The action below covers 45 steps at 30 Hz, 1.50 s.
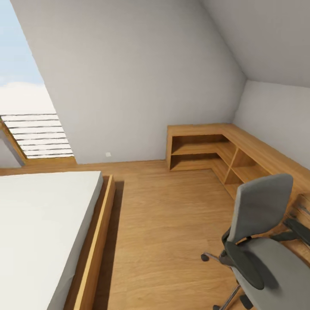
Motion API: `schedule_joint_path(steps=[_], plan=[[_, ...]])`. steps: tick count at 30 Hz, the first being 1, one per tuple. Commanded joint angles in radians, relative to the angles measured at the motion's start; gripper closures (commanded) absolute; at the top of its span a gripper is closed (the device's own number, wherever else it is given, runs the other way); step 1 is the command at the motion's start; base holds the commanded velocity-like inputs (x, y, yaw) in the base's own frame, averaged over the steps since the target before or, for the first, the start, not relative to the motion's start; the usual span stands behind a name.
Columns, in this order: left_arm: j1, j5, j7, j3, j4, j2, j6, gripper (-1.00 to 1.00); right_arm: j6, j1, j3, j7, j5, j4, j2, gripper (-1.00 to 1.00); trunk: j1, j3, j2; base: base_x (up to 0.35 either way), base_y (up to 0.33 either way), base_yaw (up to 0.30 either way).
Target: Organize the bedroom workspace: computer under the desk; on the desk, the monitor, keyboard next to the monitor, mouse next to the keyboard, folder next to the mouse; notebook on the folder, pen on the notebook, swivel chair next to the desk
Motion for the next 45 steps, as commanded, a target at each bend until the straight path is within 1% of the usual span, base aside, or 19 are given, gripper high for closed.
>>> schedule_joint_path(steps=[1, 11, 19, 29, 45], plan=[[0.0, 0.009, 0.003, -0.009, -0.002, 0.001, -0.003, -1.0, -0.001, -0.001, 0.008, -0.01, 0.001, 0.0, 0.0, -1.0, 0.001, -0.002, -0.002, 0.281, 0.0, 0.214], [0.0, 0.009, 0.003, -0.009, -0.002, 0.0, -0.003, -1.0, -0.004, -0.001, 0.006, -0.01, 0.001, 0.0, -0.002, -1.0, 0.001, -0.004, -0.002, 0.32, 0.0, 0.146], [0.0, 0.009, 0.003, -0.009, -0.002, 0.0, -0.003, -1.0, -0.006, -0.001, 0.006, -0.011, 0.0, 0.0, -0.003, -1.0, 0.001, -0.004, -0.002, 0.334, 0.0, 0.005], [0.0, 0.009, 0.003, -0.009, -0.002, 0.0, -0.003, -1.0, -0.007, -0.001, 0.006, -0.012, 0.001, 0.0, -0.003, -1.0, 0.001, 0.006, -0.002, 0.334, 0.0, -0.055], [0.0, 0.009, 0.003, -0.009, -0.002, 0.0, -0.003, -1.0, -0.007, -0.001, 0.006, -0.011, 0.0, 0.0, -0.003, -1.0, 0.001, 0.007, -0.002, 0.334, 0.0, -0.002]])
